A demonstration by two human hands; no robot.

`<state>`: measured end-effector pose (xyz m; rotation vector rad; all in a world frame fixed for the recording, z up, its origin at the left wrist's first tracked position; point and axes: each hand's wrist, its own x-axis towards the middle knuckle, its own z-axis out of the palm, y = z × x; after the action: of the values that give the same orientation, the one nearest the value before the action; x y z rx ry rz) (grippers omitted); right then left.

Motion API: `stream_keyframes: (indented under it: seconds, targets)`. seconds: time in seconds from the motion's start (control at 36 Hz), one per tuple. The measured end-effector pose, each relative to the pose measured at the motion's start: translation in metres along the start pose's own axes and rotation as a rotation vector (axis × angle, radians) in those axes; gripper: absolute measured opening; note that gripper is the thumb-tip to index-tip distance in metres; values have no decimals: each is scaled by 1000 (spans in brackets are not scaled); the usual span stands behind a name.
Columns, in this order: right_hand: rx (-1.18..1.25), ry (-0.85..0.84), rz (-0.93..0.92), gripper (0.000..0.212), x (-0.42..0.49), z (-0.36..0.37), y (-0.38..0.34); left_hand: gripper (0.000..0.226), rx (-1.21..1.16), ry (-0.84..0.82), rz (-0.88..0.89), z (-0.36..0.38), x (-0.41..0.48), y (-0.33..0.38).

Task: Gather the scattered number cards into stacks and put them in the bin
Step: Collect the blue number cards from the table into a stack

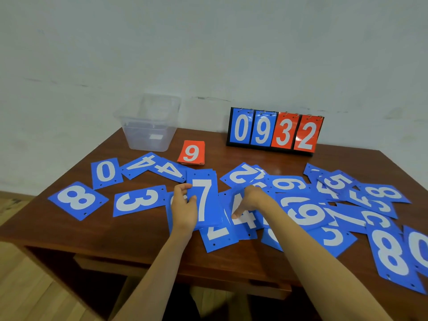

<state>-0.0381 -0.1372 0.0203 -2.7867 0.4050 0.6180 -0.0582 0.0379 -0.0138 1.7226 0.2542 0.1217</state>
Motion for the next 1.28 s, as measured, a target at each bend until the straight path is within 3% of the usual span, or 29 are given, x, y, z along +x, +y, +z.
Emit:
stream_keyframes:
  seconds: [0.06, 0.17, 0.28, 0.36, 0.53, 0.72, 0.86, 0.94, 1.0, 1.17, 1.28]
  targets:
    - [96, 108, 13, 49, 2, 4, 4, 29, 0, 2, -2, -1, -1, 1]
    - [244, 407, -23, 7, 6, 4, 23, 30, -20, 10, -3, -3, -1, 5]
    - [555, 693, -151, 16, -13, -12, 36, 31, -31, 7, 26, 0, -3, 10]
    - [759, 790, -256, 8, -31, -21, 38, 30, -32, -30, 57, 6, -7, 14]
    - [998, 654, -357, 9, -48, -18, 37, 22, -192, -179, 64, 26, -19, 29]
    - [841, 678, -376, 15, -41, -4, 32, 28, -239, -231, 97, 41, -22, 42]
    - [691, 672, -335, 21, -22, -3, 26, 19, -238, -250, 54, 40, -10, 31]
    - [649, 643, -305, 25, 0, -8, 26, 16, -225, -186, 60, 37, 0, 25]
    - [545, 574, -252, 35, 21, -13, 28, 17, -205, -108, 57, 35, 9, 24]
    - [212, 208, -196, 94, 70, -26, 15, 20, -139, -22, 39, 28, 44, 21]
    - [24, 48, -222, 85, 83, -26, 0, 19, -113, -19, 11, 28, 64, 17]
